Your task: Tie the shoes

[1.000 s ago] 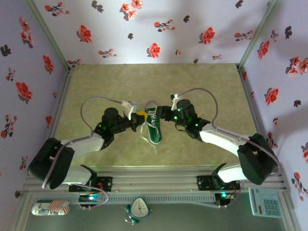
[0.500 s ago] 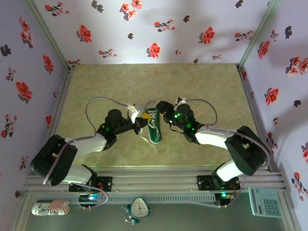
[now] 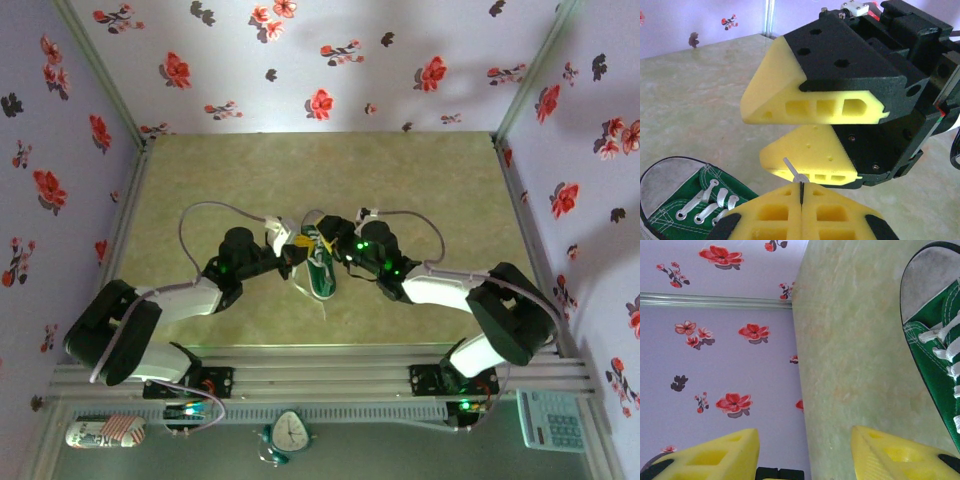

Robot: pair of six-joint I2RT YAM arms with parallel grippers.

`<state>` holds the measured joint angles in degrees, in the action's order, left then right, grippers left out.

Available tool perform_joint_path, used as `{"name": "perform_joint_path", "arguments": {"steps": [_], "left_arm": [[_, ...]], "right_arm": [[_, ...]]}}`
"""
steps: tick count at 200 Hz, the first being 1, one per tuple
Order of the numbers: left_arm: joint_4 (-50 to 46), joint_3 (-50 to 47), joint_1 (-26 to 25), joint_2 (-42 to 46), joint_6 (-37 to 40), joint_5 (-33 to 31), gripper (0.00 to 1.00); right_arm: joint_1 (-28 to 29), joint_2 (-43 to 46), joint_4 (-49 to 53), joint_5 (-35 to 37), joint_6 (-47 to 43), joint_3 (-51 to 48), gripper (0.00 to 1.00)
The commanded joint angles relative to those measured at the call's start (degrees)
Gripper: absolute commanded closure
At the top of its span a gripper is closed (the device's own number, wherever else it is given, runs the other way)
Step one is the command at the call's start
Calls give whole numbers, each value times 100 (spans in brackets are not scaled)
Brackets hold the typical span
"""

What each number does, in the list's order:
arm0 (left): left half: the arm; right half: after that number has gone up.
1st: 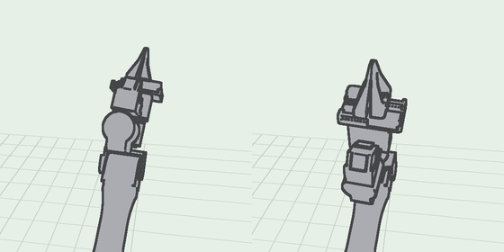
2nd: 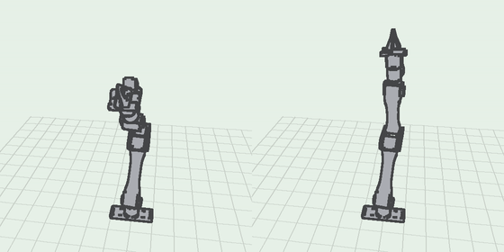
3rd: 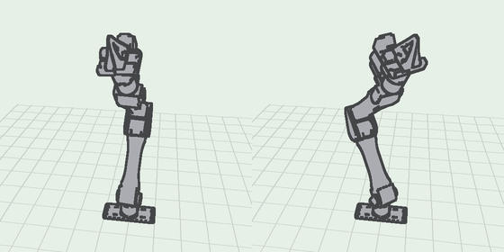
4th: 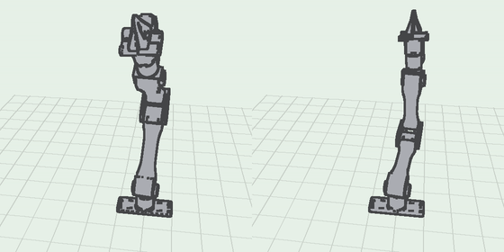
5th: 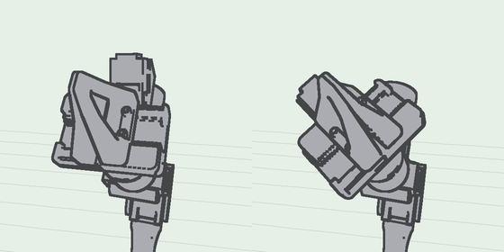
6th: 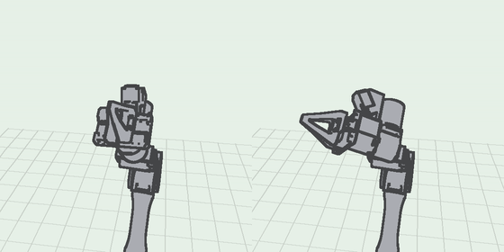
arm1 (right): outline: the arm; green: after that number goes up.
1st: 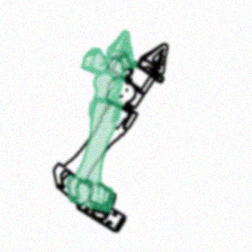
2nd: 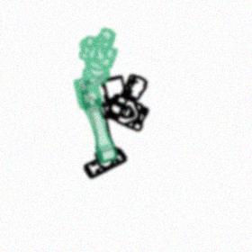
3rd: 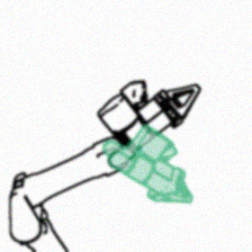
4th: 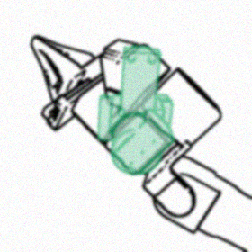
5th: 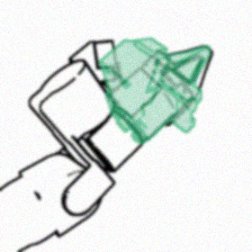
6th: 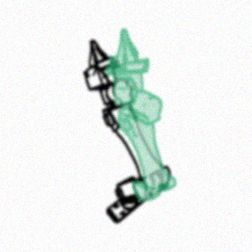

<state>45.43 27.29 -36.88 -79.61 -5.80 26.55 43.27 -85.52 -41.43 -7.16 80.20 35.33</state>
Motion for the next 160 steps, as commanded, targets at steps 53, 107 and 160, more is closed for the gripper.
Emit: {"name": "perform_joint_path", "arguments": {"steps": [53, 107, 160], "left_arm": [[159, 110, -47, 7, 145, -80, 100], [142, 123, -47, -28, 123, -79, 100], [142, 127, -47, -30, 105, -88, 100]], "right_arm": [[133, 79, -140, -239, 291, -61, 57], [160, 59, -225, -343, 353, -31, 68], [165, -1, -226, -382, 356, -48, 80]]}}
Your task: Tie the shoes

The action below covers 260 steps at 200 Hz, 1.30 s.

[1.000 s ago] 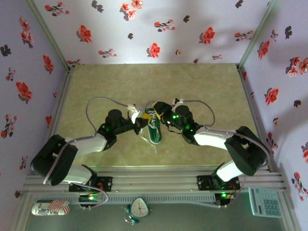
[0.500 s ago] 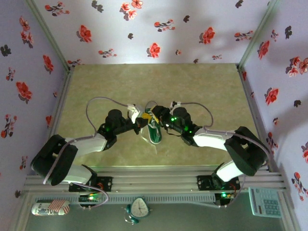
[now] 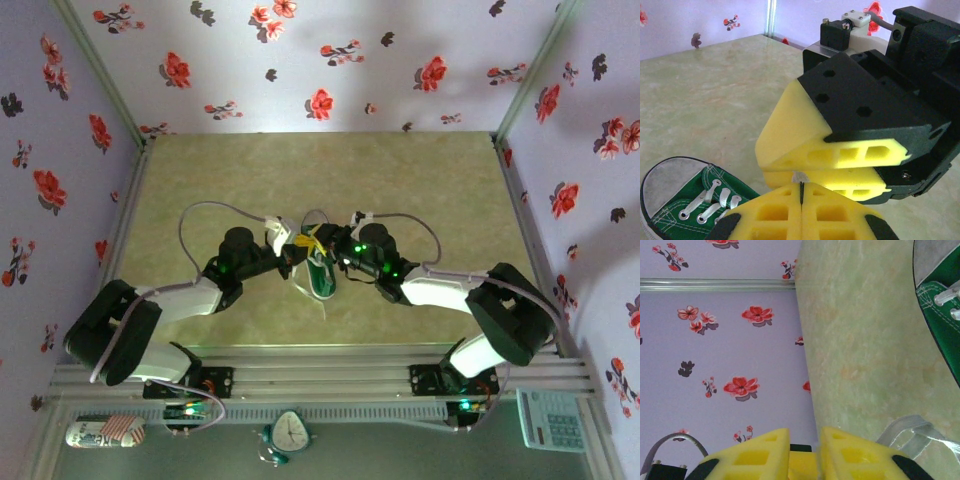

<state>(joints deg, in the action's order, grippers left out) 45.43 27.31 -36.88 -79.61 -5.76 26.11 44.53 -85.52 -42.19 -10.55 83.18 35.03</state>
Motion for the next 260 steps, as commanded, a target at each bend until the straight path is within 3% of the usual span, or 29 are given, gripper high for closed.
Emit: {"name": "perform_joint_path", "arguments": {"steps": [1, 46, 61, 74, 82, 87, 100, 136, 169, 260], "left_arm": [[142, 125, -47, -33, 97, -44, 100], [150, 134, -47, -54, 49, -43, 100], [151, 142, -48, -51, -9, -56, 100], [108, 152, -47, -18, -134, -114, 75], [77, 139, -50, 40, -208, -121, 50], [36, 113, -47, 102, -288, -192, 39], [-182, 29, -47, 323, -425, -446, 28], [-1052, -421, -56, 1164, -412, -1224, 25], [-2539, -337, -68, 1414, -105, -1618, 26], [-3530, 590, -73, -45, 76, -1636, 29]], "right_arm": [[42, -1, -154, -44, 58, -20, 80], [41, 28, -119, 18, 31, -63, 100], [43, 64, -24, 44, -62, -49, 100], [38, 113, 133, 93, -204, -24, 100], [32, 173, 270, 152, -337, -9, 100], [25, 221, 396, 225, -436, 0, 100], [-7, 371, 795, 386, -723, 51, 100], [-173, 714, 1715, 801, -1415, 195, 100], [-404, 819, 2069, 818, -1722, 295, 100], [-864, 573, 2072, 433, -1743, 608, 100]]}}
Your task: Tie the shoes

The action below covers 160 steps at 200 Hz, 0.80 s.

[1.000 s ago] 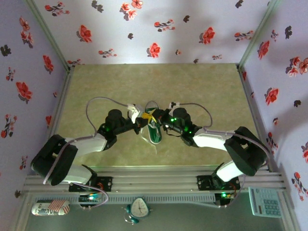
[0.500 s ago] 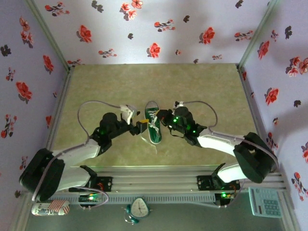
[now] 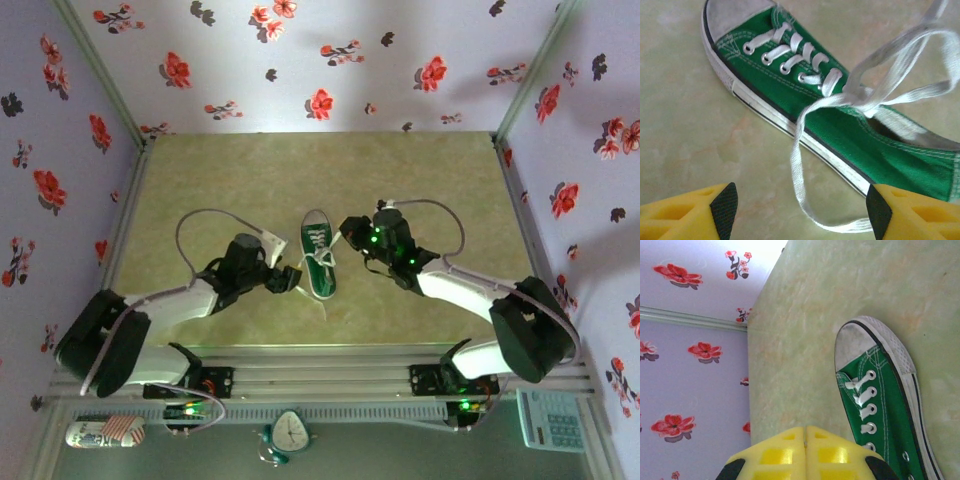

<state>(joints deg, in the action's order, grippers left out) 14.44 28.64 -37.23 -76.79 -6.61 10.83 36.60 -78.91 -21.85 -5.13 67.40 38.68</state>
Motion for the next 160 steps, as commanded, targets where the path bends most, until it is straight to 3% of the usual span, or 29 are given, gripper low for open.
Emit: {"name": "perform_joint_path", "arguments": {"steps": [1, 87, 125, 160], "left_arm": [[-449, 479, -38, -349, 161, -108, 29], [-314, 977, -17, -1423, -1, 544, 36], [-101, 1038, 105, -1793, -85, 831, 46], [24, 1012, 146, -1943, -120, 973, 62]], "right_arm": [[-68, -88, 34, -114, -161, 244, 100], [-155, -29, 94, -215, -160, 197, 100], [-171, 41, 159, -234, -197, 187, 100], [-182, 118, 197, -188, -232, 136, 100]]}}
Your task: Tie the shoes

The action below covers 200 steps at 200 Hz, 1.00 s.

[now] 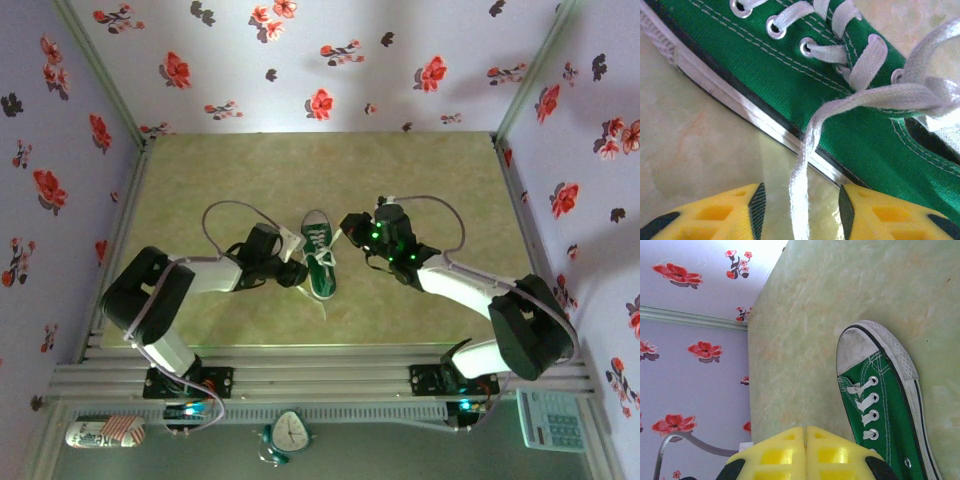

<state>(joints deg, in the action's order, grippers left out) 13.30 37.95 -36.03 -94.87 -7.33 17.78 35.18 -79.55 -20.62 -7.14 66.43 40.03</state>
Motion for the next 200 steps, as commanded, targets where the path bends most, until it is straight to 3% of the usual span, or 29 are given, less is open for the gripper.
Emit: {"name": "perform_joint_path", "arguments": {"steps": [1, 39, 73, 128, 200], "left_arm": [[137, 76, 26, -136, -48, 278, 63], [104, 65, 52, -115, -62, 145, 83], [-67, -109, 61, 444, -126, -569, 100], [-1062, -34, 149, 1489, -756, -2101, 100], [-1721, -331, 240, 2419, -1276, -3085, 100]], "right_arm": [[-39, 184, 71, 16, -138, -6, 100], [-49, 197, 96, 41, -213, -48, 100], [-53, 279, 290, 124, -844, 16, 100], [-120, 347, 1349, 475, -1908, 350, 100], [-330, 212, 2696, 1532, -3243, 732, 100]]}}
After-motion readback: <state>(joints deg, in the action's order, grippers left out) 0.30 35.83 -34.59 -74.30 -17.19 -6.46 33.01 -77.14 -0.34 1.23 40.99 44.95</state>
